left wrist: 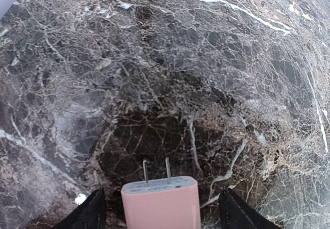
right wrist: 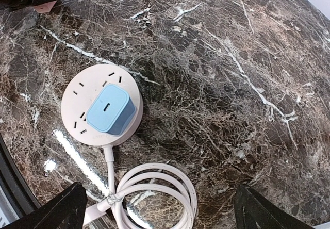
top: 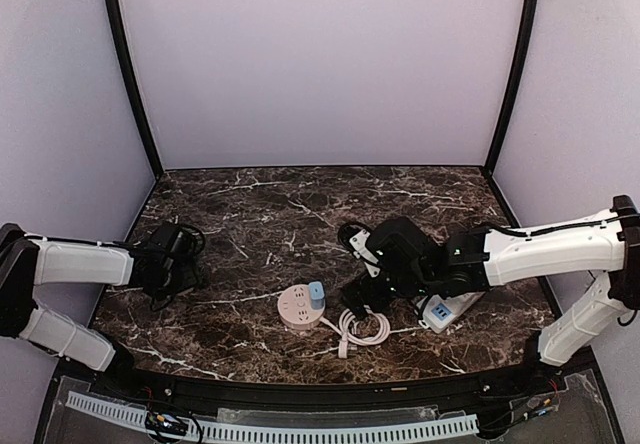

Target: Insert the plug

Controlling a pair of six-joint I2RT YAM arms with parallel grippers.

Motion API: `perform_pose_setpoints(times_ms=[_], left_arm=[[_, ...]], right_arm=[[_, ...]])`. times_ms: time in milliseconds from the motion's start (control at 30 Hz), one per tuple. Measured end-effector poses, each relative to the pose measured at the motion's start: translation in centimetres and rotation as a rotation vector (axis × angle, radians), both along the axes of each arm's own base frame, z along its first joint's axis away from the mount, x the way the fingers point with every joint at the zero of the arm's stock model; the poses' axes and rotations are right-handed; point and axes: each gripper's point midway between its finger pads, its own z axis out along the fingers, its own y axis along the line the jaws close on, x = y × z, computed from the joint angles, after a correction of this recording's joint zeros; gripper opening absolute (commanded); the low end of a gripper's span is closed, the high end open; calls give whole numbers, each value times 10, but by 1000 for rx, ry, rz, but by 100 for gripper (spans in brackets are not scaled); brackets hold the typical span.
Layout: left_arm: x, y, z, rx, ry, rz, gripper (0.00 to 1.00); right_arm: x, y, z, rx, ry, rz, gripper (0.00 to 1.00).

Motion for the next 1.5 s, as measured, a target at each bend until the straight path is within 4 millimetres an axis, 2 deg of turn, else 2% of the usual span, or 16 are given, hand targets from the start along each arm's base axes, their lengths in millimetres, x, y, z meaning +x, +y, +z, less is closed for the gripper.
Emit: perform_pose_setpoints(times_ms=[167, 367, 500, 700, 833, 1100, 1300, 1500], left_arm=[[5, -3, -6, -31, 2, -6, 63], [10, -7, -6, -59, -12, -16, 38], [13, -11, -5, -81, -28, -32, 33], [8, -20, -1, -153, -54, -62, 32], [11, -30, 13, -218, -99, -85, 31], [14, -49, 56, -376, -231, -122, 31], [15, -62, 88, -510, -323, -139, 30], [18, -83, 115, -680, -385, -173, 30]], right_arm=[[0, 0, 0, 0, -1, -1, 99], [0, -1, -1, -2, -3, -2, 99], [2, -2, -2, -4, -9, -13, 99], [6, -9, -6, -1, -29, -54, 99], [9, -9, 8, 57, -58, -78, 99], [11, 1, 46, 243, -108, -86, 99], [8, 15, 60, 383, -112, -61, 99], [6, 35, 90, 560, -132, -40, 98]])
